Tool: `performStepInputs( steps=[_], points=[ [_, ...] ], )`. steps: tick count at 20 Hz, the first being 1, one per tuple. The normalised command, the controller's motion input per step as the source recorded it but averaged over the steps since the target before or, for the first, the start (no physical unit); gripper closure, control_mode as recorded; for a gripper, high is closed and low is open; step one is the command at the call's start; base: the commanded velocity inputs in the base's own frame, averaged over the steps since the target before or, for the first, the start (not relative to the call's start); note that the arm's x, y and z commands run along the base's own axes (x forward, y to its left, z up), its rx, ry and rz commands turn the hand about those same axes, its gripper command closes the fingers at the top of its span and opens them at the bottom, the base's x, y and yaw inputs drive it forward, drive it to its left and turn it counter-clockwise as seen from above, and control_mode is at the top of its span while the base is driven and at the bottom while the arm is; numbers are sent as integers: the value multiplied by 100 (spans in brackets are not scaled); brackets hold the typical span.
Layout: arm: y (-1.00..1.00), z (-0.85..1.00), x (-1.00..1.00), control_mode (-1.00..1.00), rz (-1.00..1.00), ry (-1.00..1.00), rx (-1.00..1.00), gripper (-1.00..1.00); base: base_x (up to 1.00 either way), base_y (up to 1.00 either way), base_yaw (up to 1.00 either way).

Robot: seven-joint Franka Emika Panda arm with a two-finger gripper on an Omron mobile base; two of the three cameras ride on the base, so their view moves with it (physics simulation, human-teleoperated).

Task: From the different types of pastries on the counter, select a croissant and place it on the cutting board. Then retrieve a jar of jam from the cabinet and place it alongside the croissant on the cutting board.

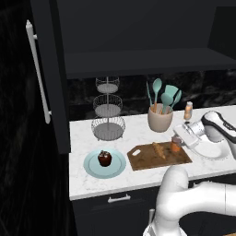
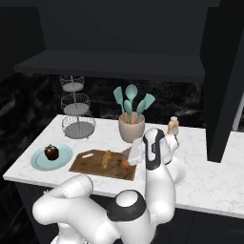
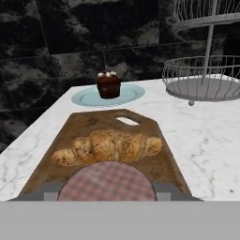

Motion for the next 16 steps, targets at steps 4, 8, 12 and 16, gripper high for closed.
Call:
performStepInputs(
  steps=[4, 8, 12, 16],
  points=[
    [24, -28, 1, -100, 0, -1, -8, 100, 0, 0, 0],
    [17, -2, 0, -100, 0, -4, -4, -100, 0, 0, 0],
    [0, 6, 0, -100, 0, -5, 0, -100, 0, 0, 0],
    [-3, 33, -15, -100, 0, 0, 3, -100, 0, 0, 0]
  ],
)
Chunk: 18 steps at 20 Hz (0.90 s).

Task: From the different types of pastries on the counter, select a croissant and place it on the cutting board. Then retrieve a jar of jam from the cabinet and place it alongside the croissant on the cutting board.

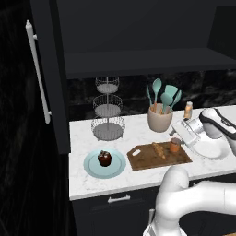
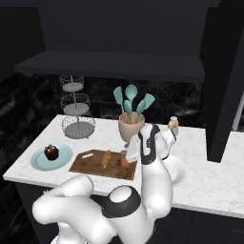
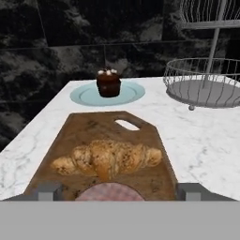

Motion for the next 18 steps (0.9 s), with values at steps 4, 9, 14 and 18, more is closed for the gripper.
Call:
performStepInputs(
  steps=[4, 9, 14, 18],
  points=[
    [-10, 51, -27, -100, 0, 0, 8, -100, 0, 0, 0],
    [-16, 54, -40, -100, 0, -1, 7, -100, 0, 0, 0],
    [-29, 39, -71, -100, 0, -12, 6, -100, 0, 0, 0],
    [-56, 23, -80, -100, 0, -16, 16, -100, 0, 0, 0]
  ],
)
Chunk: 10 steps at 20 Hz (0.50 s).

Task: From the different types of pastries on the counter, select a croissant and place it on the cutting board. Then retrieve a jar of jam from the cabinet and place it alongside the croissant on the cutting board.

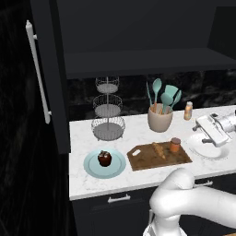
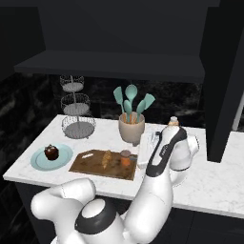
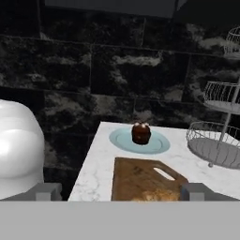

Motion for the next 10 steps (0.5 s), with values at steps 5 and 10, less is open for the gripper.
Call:
performStepInputs(
  steps=[5, 10],
  points=[
    [-58, 26, -99, -100, 0, -23, 19, -100, 0, 0, 0],
    [-60, 22, -100, -100, 0, -28, 19, -100, 0, 0, 0]
  ],
)
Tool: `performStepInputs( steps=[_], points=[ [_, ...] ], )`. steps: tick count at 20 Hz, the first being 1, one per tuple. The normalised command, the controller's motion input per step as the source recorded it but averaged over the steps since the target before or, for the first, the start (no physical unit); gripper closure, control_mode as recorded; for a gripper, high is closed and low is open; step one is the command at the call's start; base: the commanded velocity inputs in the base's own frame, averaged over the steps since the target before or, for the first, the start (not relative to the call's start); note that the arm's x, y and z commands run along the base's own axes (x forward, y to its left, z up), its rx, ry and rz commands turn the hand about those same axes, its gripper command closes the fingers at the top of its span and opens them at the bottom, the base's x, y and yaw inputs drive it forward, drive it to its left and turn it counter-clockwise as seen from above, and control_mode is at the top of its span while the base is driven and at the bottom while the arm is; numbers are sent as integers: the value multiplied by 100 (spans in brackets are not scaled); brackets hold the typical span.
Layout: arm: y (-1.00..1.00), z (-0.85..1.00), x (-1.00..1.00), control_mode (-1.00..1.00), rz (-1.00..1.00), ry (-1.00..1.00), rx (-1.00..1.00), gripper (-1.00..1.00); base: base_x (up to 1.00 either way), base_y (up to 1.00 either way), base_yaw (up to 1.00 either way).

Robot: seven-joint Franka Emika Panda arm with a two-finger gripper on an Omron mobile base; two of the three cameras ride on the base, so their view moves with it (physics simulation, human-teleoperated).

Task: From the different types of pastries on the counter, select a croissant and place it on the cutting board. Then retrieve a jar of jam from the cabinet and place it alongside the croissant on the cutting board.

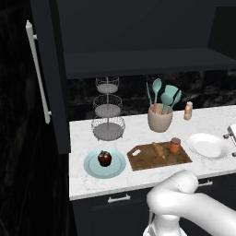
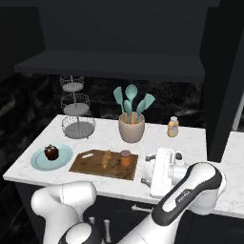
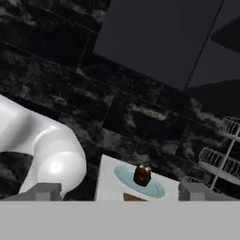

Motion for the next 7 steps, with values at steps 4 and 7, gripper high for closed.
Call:
performStepInputs(
  steps=[4, 7],
  points=[
    [-9, 2, -43, -100, 0, -14, 2, -100, 0, 0, 0],
    [0, 0, 0, -100, 0, 0, 0, -100, 0, 0, 0]
  ],
)
